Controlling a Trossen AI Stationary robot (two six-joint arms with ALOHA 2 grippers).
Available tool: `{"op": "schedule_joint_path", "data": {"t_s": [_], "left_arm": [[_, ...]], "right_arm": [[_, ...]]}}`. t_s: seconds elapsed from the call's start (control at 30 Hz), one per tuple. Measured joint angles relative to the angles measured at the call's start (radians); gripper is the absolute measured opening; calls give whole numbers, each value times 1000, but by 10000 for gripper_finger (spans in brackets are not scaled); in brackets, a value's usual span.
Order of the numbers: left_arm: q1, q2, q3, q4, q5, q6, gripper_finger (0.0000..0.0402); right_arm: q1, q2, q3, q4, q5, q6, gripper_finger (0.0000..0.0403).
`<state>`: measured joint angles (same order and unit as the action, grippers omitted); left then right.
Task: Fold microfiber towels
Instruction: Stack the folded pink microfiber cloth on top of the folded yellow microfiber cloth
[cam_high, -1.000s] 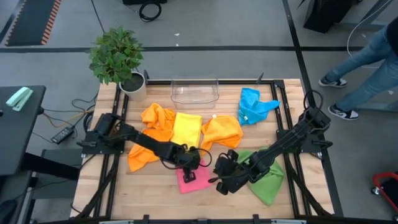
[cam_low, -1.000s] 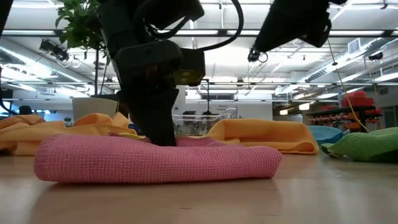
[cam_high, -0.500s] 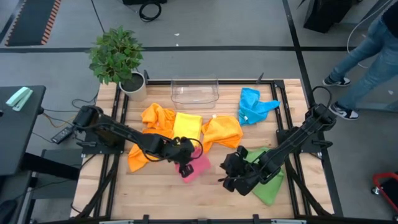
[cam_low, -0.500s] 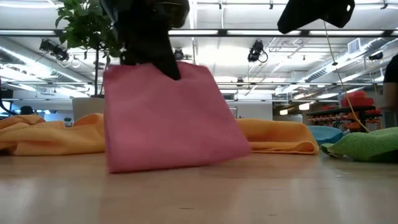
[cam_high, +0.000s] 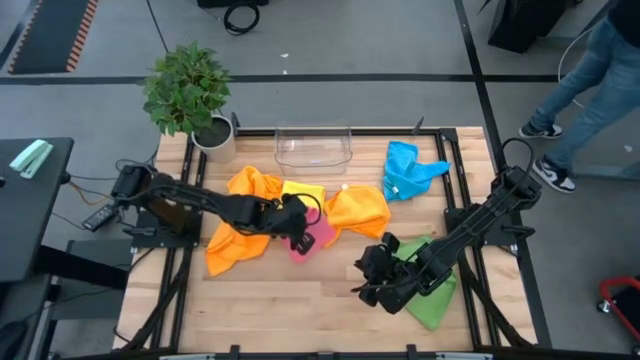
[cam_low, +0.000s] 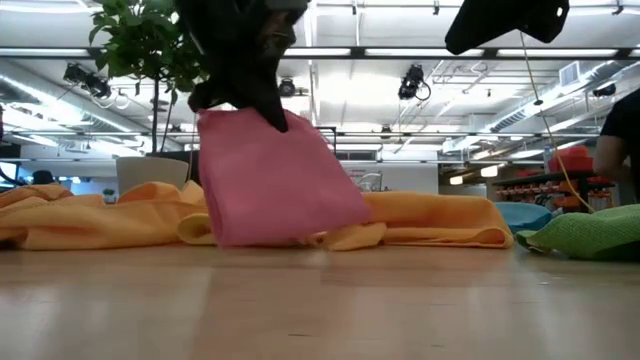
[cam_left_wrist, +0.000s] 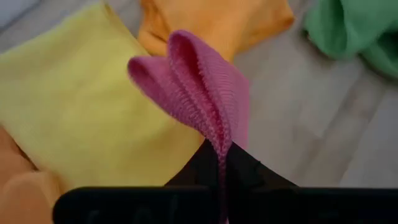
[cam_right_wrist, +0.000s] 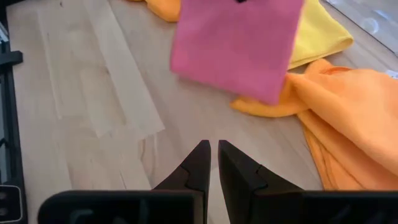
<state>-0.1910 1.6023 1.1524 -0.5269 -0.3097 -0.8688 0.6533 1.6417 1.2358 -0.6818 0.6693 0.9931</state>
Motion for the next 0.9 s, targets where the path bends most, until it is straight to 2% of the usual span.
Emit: {"op": "schedule_joint_path", "data": {"t_s": [0.47,0.67,0.9], "left_arm": [[155,-125,1,-46,-33,-98,11],[167,-113,1,-8,-36,-218,11],[166,-108,2,-9,-125,-369,12]], "right_arm": [[-3,0,0,-9,0,4,39],[-10,0,-1,-16,3,3,39],[-11,0,-1,-21,11,1,39]]}}
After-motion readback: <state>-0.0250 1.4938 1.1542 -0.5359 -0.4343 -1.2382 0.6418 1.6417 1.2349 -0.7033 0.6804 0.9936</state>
